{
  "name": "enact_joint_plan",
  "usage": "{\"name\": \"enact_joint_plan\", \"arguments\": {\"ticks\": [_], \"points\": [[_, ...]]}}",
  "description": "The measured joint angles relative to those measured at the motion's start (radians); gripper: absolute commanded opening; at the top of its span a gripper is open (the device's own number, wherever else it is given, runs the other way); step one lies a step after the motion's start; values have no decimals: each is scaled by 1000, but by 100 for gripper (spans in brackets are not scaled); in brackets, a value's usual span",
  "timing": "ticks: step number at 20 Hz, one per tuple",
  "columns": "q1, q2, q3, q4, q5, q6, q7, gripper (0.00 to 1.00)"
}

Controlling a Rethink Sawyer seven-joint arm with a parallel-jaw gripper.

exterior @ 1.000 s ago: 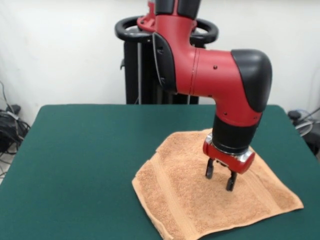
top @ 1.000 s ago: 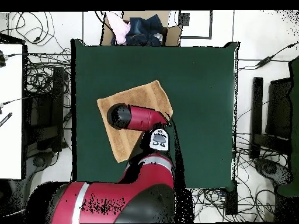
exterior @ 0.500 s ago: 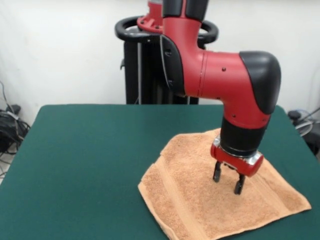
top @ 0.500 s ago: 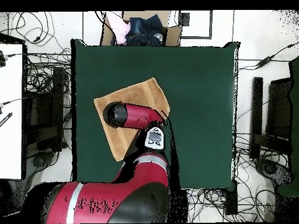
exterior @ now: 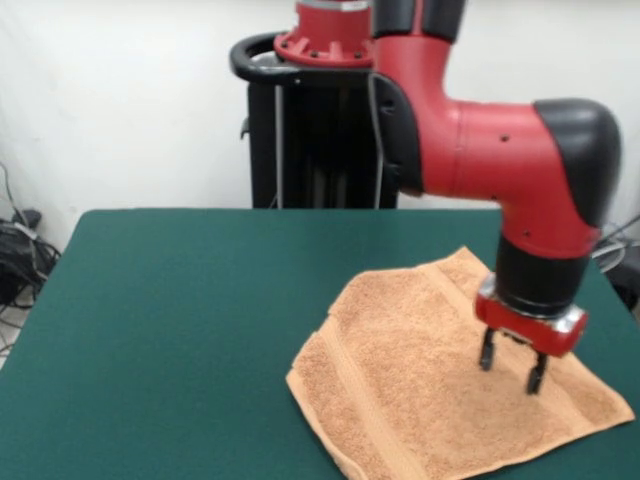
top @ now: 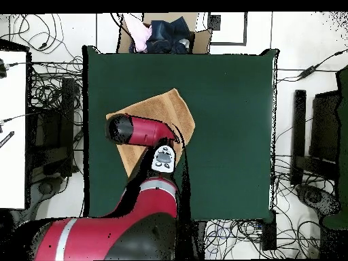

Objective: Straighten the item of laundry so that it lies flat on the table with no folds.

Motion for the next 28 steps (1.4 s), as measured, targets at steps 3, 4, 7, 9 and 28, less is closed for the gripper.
{"name": "enact_joint_plan", "arguments": {"ticks": [3,4,7,9,28], "points": [[39,-1,0,-14,39,22,0,100],[47,-1,0,-16,46,23,0,100],[67,-1,0,-20,65,24,0,100],[75,0,0,-23,74,24,0,100],[102,76,-39,-109,122,42,0,100]]}}
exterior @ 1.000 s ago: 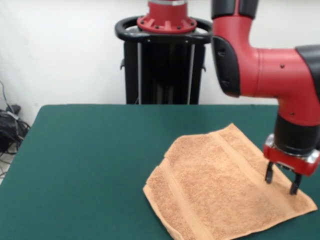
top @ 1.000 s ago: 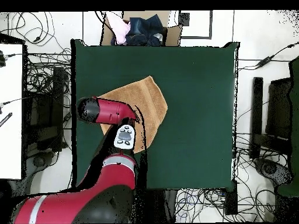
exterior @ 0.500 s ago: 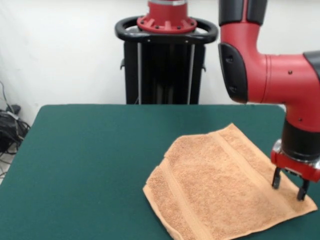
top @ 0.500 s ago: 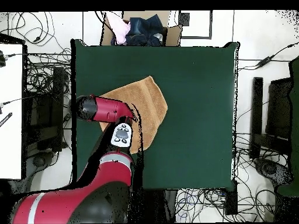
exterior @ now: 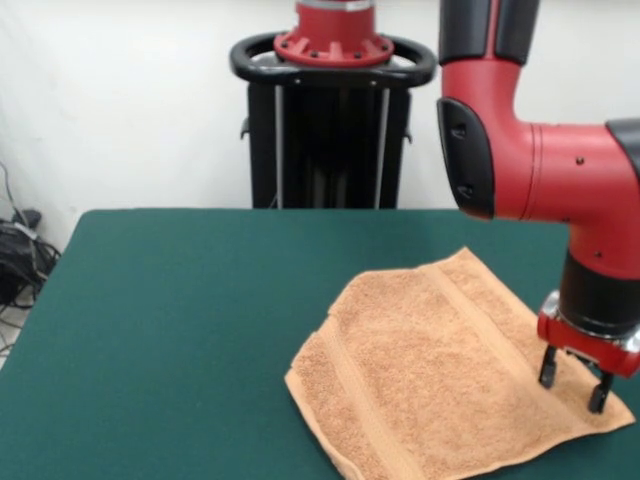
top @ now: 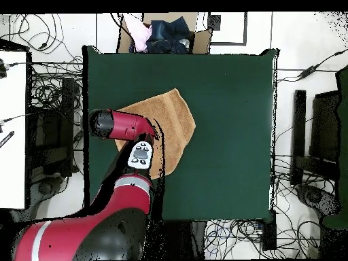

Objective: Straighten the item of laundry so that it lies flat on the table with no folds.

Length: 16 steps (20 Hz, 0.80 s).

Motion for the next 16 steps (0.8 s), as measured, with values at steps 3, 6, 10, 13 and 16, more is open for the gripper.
{"name": "enact_joint_plan", "arguments": {"ticks": [3,6,10,13,16], "points": [[6,7,-11,-10,13,11,0,100],[7,11,-13,-17,19,23,0,100],[6,13,-15,-24,20,22,0,0],[5,16,-14,-31,23,23,0,0],[3,16,-13,-31,23,23,0,0]]}}
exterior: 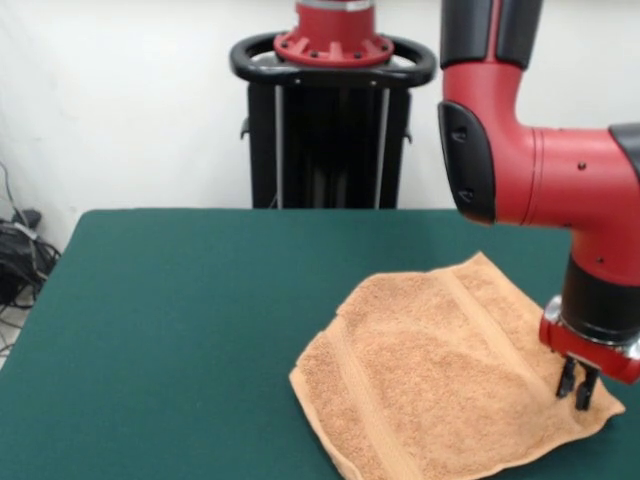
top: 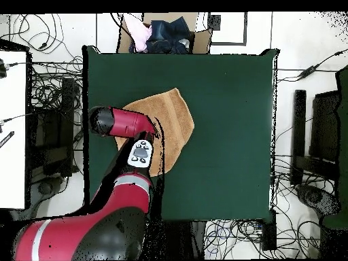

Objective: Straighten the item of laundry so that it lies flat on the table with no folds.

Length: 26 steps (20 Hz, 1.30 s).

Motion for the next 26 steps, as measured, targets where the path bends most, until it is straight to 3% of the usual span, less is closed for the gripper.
{"name": "enact_joint_plan", "arguments": {"ticks": [12,26], "points": [[-11,2,10,0,30,1,0,0],[16,52,0,-63,236,-11,4,0]]}}
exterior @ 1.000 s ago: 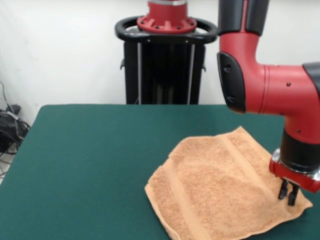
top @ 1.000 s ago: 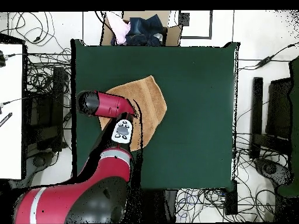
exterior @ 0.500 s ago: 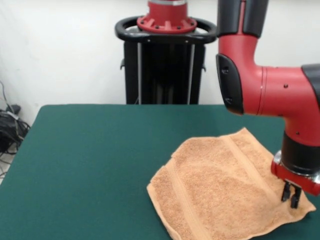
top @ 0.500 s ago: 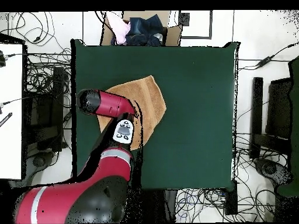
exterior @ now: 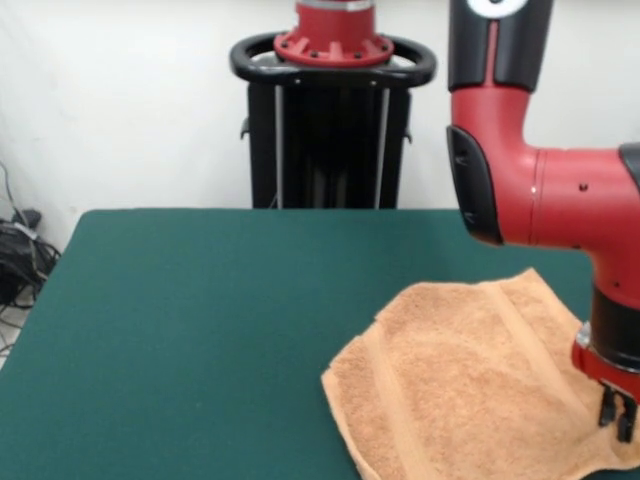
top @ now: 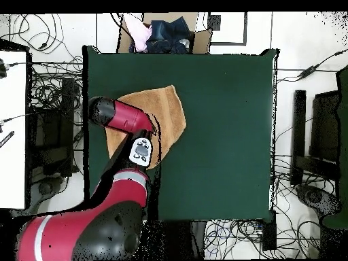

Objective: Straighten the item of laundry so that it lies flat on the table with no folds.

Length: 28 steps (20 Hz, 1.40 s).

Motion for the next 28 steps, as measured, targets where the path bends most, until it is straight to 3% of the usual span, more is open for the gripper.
{"name": "enact_joint_plan", "arguments": {"ticks": [12,13,28], "points": [[59,45,0,-74,117,-56,38,0],[58,44,3,-76,118,-61,38,100],[58,51,2,-102,117,-60,38,100]]}}
